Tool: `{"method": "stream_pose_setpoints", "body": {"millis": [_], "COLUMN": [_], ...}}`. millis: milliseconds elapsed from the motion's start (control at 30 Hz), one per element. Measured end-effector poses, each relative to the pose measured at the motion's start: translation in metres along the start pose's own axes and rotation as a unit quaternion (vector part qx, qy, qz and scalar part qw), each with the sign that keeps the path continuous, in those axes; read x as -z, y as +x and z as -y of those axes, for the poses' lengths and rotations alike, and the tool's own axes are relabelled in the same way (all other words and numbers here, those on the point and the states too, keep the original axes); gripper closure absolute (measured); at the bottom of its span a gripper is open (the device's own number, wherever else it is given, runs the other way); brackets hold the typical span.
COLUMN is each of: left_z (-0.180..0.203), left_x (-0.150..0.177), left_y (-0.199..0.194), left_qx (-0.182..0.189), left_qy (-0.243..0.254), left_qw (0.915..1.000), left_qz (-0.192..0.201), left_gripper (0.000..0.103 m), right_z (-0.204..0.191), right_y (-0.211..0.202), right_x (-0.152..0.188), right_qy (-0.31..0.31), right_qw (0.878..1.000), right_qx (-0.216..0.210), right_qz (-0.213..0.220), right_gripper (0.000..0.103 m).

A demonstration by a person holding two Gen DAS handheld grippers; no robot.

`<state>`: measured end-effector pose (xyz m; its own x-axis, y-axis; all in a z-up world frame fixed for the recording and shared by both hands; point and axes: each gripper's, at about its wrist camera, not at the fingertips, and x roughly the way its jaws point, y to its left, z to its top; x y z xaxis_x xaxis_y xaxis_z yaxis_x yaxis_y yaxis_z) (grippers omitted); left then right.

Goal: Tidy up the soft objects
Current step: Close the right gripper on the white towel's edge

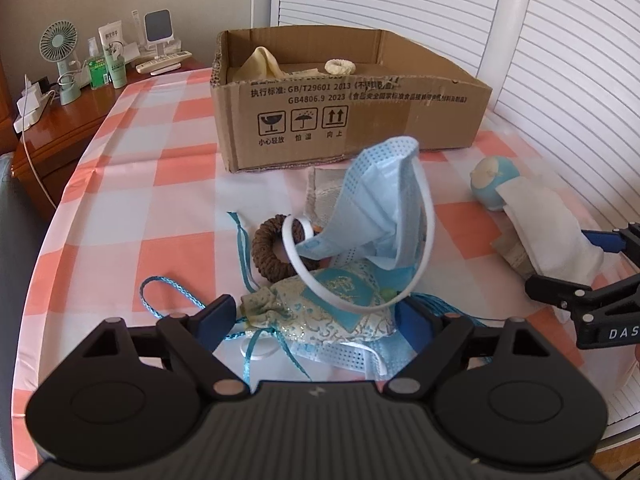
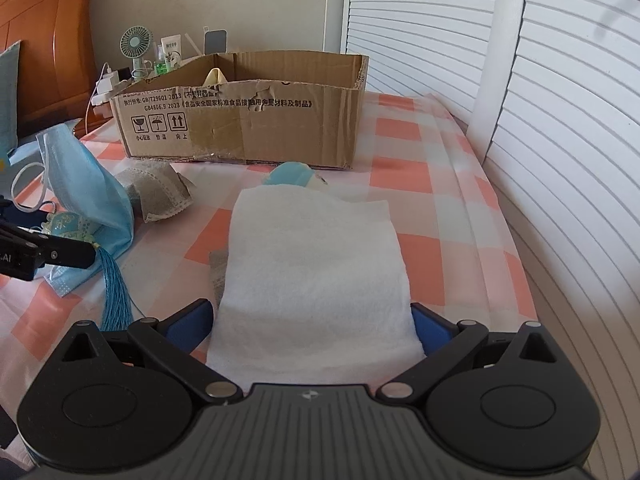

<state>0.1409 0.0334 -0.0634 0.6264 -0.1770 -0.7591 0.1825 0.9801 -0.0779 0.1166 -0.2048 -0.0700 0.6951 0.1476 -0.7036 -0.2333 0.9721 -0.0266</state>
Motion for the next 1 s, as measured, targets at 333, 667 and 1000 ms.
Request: {"method": "stream_pose_setpoints", "body": {"millis": [333,667,1000], "left_z": [0.002,-0.001,0.0], "left_x": [0.0,0.0,0.001], "left_y": [0.001,-0.001,-0.001], "left_qx": [0.002,0.006,0.007], "left_qy": [0.006,0.003,0.006], "left_qw": [1.0,1.0,1.0], "left_qz": [0.0,0.001,-0.001], "left_gripper": [0.017,0.017,0.017], "right_z": [0.008,0.007,0.027], "right_y": [-0.002,-0.011,0.0], "right_x": [-0.015,-0.016,-0.013], "right_qy": [0.016,0.008,0.062], "right_qw": [1.0,1.0,0.997], "right_qx": [-0.011,-0.01,-0.039], "right_qz": [0.003,0.002,-0.007], "right_gripper": [0.012,0.025,0.017]}}
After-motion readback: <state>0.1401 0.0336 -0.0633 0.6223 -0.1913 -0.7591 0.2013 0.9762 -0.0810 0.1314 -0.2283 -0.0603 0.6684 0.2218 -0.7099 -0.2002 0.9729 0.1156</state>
